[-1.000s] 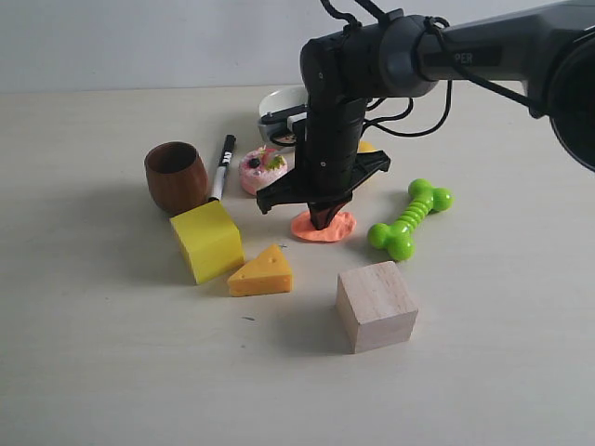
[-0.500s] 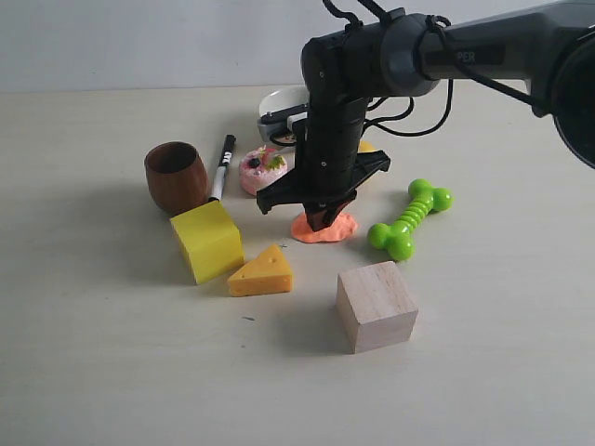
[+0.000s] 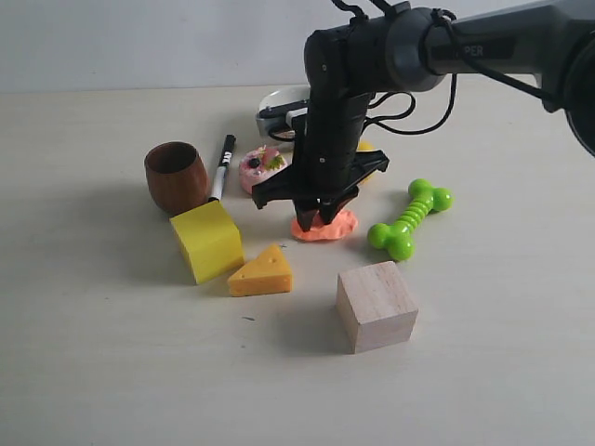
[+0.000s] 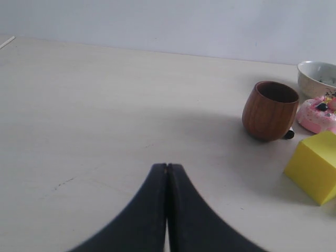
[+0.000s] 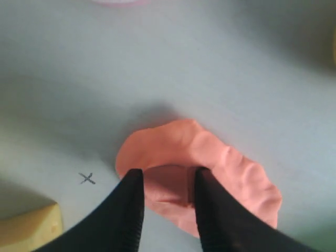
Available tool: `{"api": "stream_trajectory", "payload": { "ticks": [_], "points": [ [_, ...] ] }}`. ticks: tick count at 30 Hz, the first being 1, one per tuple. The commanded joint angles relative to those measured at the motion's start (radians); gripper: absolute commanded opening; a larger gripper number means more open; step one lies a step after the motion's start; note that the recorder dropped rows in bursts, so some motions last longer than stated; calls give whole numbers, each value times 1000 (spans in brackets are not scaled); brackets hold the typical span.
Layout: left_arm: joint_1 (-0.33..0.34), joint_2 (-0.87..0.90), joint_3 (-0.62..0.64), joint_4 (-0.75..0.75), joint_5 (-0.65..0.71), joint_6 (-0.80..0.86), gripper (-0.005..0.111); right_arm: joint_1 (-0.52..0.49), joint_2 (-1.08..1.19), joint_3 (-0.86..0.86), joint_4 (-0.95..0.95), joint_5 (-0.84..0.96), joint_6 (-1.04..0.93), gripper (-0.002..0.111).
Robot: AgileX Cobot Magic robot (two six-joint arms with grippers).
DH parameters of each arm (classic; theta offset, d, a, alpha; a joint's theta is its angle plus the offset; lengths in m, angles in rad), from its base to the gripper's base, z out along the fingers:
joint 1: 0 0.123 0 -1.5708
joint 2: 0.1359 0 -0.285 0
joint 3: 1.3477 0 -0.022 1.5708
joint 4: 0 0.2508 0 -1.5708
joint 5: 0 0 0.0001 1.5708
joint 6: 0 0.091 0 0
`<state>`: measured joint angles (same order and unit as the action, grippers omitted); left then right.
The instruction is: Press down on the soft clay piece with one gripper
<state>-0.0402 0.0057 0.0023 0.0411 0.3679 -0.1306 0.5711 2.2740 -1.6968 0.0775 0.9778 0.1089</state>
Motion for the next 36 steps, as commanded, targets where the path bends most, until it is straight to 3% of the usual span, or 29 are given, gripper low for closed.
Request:
{"api": "stream_trajectory", "payload": {
  "ticks": [1,9,17,36],
  "points": [
    [-8,-6,-2,-4,-8,-2,0,-1,-32,2,-7,-17,-10,34],
    [-8,-6,-2,-4,-8,-2,0,-1,-29,2,-7,-24,-10,30],
    [-8,-6,-2,-4,-8,-2,0,-1,-11,2,-3,-24,-30,0],
    [-8,-6,-2,-4,-8,-2,0,-1,19,4,-36,-54,-30,0]
  ]
}}
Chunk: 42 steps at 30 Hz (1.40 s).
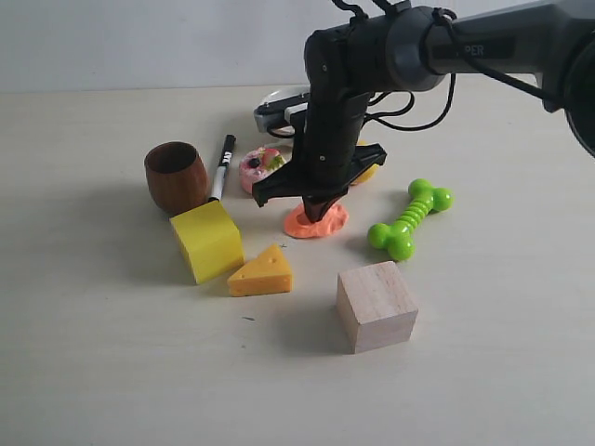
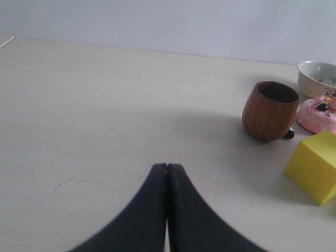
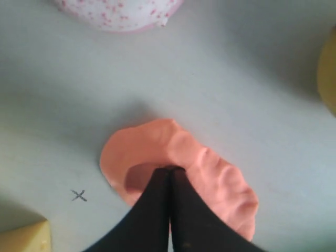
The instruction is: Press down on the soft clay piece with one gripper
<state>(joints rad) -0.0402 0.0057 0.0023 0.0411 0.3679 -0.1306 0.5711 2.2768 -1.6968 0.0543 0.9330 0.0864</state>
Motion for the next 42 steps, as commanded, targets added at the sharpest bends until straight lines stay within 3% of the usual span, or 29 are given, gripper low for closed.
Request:
{"api": "stream_trajectory", "payload": {
  "ticks": [1,3,8,11,22,30,42],
  "points": [
    [-8,-6,-2,-4,-8,-2,0,-1,21,4,-13,-9,-8,1],
    [-8,-6,-2,-4,-8,-2,0,-1,21,4,-7,-7,-8,4],
    [-8,-6,-2,-4,-8,-2,0,-1,21,4,-3,-7,-8,28],
    [-8,-6,-2,-4,-8,-2,0,-1,21,4,-3,-13,-8,36],
    [-8,-6,-2,-4,-8,-2,0,-1,21,4,0,-20,-8,32],
    [-8,-6,-2,-4,-8,-2,0,-1,21,4,0,-22,-8,46],
    [-8,-6,-2,-4,-8,-2,0,-1,25,4,17,-24,-8,47]
  ]
}}
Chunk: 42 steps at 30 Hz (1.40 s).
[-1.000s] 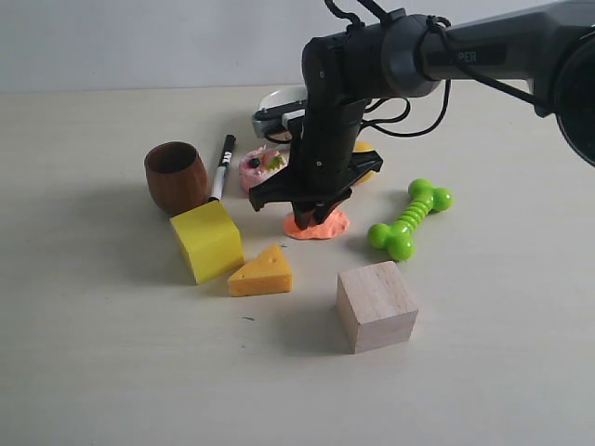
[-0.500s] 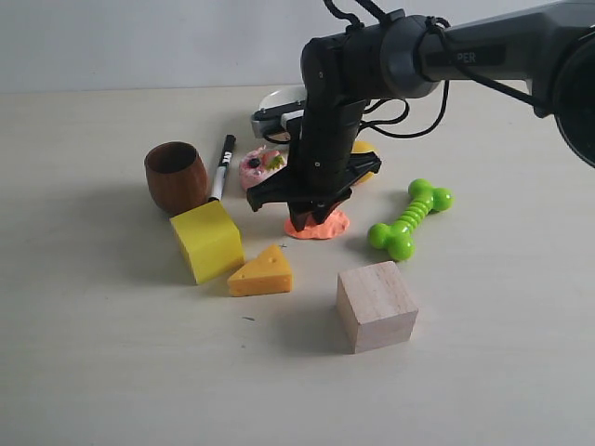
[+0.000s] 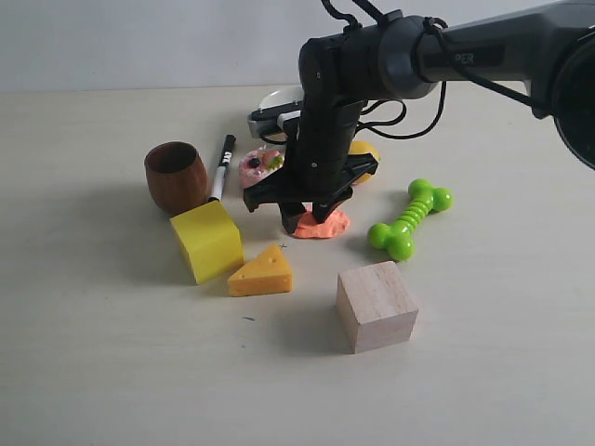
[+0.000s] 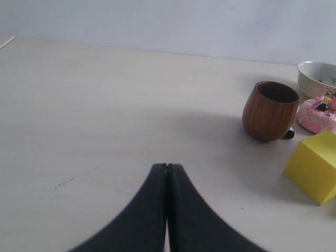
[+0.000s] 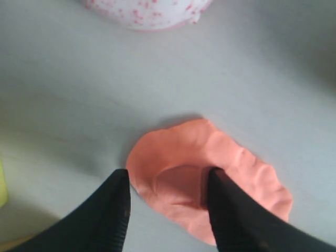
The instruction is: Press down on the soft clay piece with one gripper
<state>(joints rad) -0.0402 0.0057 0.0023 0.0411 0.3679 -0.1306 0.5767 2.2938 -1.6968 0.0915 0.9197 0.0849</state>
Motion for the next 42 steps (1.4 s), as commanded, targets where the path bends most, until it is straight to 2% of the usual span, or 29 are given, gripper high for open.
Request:
{"api": "stream_trajectory", "payload": {
  "ticks": [1,13,17,19,21,22,24,29,32,34,36,39,42],
  "points": [
    [-8,-6,-2,-4,-8,-2,0,-6,8,4,-14,-8,-6,47],
    [-8,-6,-2,-4,-8,-2,0,-6,-41,4,5,11,-4,47],
    [-8,-6,-2,-4,-8,-2,0,-6,-49,4,1,7,-4,42],
    [-8,-6,-2,-4,-8,-2,0,-6,-45,4,4,9,-6,33],
    [-8,-6,-2,-4,-8,-2,0,-6,-45,4,4,20,-6,19],
    [-8,-6,-2,-4,-8,-2,0,-6,-45,4,4,30,-6,8],
    [-8,-6,-2,-4,-8,-2,0,-6,-45,4,4,34,-12,0],
    [-8,-6,-2,-4,-8,-2,0,-6,-45,4,-16,24,-12,1],
    [-8,-6,-2,-4,-8,-2,0,-6,-45,4,-18,23,-12,13],
    [-8,-6,-2,-4,-8,-2,0,-6,-45,4,-18,27,-12,15],
    [-8,-6,-2,-4,-8,-2,0,-6,-50,4,-23,34,-12,13],
    [-8,-6,-2,-4,-8,-2,0,-6,-69,4,-23,59,-25,0],
    [-8,-6,-2,-4,-8,-2,0,-6,-111,42,-21,29,-52,0]
  ]
}}
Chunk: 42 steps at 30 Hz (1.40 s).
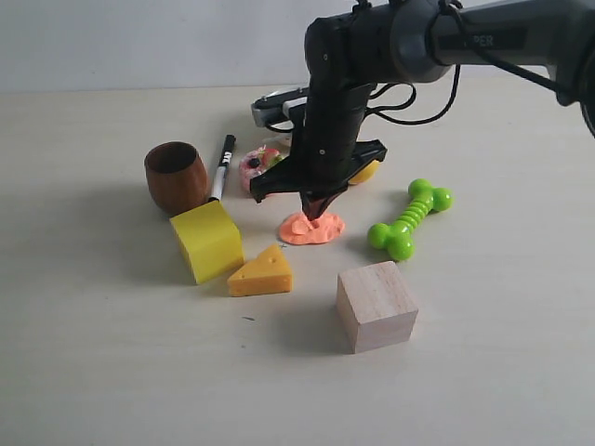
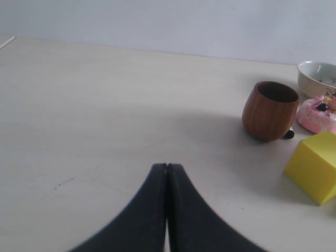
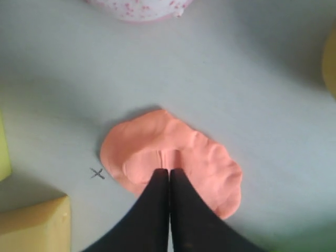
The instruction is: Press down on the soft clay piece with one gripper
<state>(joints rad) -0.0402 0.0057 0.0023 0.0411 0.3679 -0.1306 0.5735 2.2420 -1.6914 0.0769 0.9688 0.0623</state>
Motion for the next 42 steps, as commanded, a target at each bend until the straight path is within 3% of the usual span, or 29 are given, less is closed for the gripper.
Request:
{"api": "stream_trajectory", "payload": {
  "ticks": [1,13,19,24,28,32,36,42],
  "points": [
    [-8,-6,-2,-4,-8,-2,0,-3,-85,68,-1,-56,-29,0],
    [-8,-6,-2,-4,-8,-2,0,-3,-559,571,216,-552,-119,0],
    [-8,-6,-2,-4,-8,-2,0,-3,-827,696,226,-559,-104,0],
    [-8,-6,-2,-4,-8,-2,0,-3,-944,697,235,-517,-36,0],
    [-8,-6,-2,-4,-8,-2,0,-3,-994,697,19,-598,-32,0],
    [-8,-6,-2,-4,-8,-2,0,-11,-1035,697,-236,-596,180,0],
    [-8,-6,-2,-4,-8,-2,0,-98,-1104,697,-325,-536,287,0],
    [-8,-6,-2,-4,-8,-2,0,-327,-1275,765,-294,-493,234,0]
  ]
}}
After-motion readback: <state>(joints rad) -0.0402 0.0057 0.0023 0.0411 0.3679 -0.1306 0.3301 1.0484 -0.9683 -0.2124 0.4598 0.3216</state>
